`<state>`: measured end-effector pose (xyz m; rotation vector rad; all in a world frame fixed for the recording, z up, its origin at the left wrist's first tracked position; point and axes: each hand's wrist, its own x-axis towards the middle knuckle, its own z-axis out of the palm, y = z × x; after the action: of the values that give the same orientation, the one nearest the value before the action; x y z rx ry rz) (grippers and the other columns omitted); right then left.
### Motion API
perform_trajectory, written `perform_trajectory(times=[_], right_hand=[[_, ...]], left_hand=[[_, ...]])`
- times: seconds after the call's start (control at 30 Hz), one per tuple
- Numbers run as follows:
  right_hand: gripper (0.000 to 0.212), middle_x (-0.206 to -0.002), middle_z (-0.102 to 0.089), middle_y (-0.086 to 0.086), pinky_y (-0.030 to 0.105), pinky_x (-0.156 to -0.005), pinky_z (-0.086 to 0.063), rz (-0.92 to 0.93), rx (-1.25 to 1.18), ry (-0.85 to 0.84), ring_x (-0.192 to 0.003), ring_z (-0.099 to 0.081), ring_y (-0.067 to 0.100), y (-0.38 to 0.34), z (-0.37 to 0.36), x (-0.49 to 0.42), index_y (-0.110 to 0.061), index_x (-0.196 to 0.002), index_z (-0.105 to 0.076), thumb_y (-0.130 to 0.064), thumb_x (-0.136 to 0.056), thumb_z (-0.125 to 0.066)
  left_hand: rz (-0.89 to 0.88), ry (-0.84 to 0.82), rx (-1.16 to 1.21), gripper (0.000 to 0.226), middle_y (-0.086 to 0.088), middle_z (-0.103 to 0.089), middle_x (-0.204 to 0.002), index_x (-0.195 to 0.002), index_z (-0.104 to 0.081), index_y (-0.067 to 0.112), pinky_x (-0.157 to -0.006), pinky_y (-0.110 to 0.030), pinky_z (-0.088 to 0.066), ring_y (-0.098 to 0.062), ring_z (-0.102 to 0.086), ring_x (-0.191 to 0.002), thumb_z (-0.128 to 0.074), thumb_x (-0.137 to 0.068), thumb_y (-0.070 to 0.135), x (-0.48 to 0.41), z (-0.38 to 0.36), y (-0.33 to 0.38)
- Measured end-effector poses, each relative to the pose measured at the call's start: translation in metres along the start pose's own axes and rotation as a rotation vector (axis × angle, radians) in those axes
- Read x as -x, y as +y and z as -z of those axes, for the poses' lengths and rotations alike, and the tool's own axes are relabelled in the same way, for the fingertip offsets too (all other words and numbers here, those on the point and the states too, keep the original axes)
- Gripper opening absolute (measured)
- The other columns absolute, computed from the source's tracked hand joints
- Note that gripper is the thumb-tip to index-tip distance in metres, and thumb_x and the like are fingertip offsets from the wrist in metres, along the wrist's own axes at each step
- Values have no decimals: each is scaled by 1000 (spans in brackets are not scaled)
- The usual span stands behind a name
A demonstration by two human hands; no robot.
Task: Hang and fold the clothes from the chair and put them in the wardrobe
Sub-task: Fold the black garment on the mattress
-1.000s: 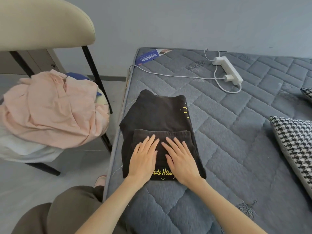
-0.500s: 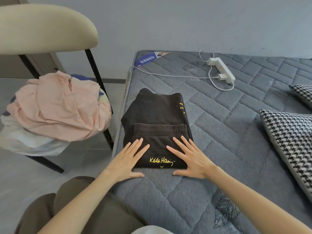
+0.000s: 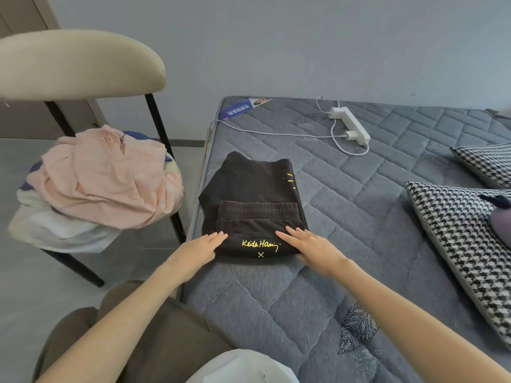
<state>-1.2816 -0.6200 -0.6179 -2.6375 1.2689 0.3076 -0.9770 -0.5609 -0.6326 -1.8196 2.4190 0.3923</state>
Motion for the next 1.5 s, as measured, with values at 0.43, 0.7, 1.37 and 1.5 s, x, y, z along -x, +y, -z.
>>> perform_trajectory(times=[0.43, 0.7, 1.37, 1.5], right_hand=[[18, -86, -70, -7, 29, -76, -53, -257, -795, 174, -83, -66, 12, -16, 39, 45, -29, -85, -68, -17, -86, -56], [23, -94, -66, 2, 32, -74, -53, -508, -1230, 313, -82, -62, 14, -13, 53, 34, -17, -105, -62, -17, -83, -67], [37, -125, -53, 8, 34, -87, -41, -927, -1196, 525, -105, -52, 24, 1, -26, -57, -13, -124, -37, -38, -99, -47], [35, -132, -48, 9, 38, -82, -41, -934, -805, 540, -111, -52, 28, -5, -21, -62, -12, -128, -41, -32, -99, -47]], left_hand=[[239, 266, 818, 21, 1, -66, -92, -98, -62, 19, -69, -11, -43, 0, -57, -83, -42, -101, 26, 55, 34, 26], [592, 442, 1202, 33, 2, -59, -105, -110, -62, 12, -83, -24, -38, -16, -53, -103, -50, -97, 40, 28, 52, 24], [721, 312, 1034, 37, -9, -60, -119, -118, -54, 10, -96, -41, -42, -30, -53, -115, -43, -99, 40, -72, -14, -11], [841, 422, 870, 23, -4, -54, -87, -96, -47, 8, -72, -36, -36, -34, -55, -95, -41, -101, 29, -76, -12, 0]])
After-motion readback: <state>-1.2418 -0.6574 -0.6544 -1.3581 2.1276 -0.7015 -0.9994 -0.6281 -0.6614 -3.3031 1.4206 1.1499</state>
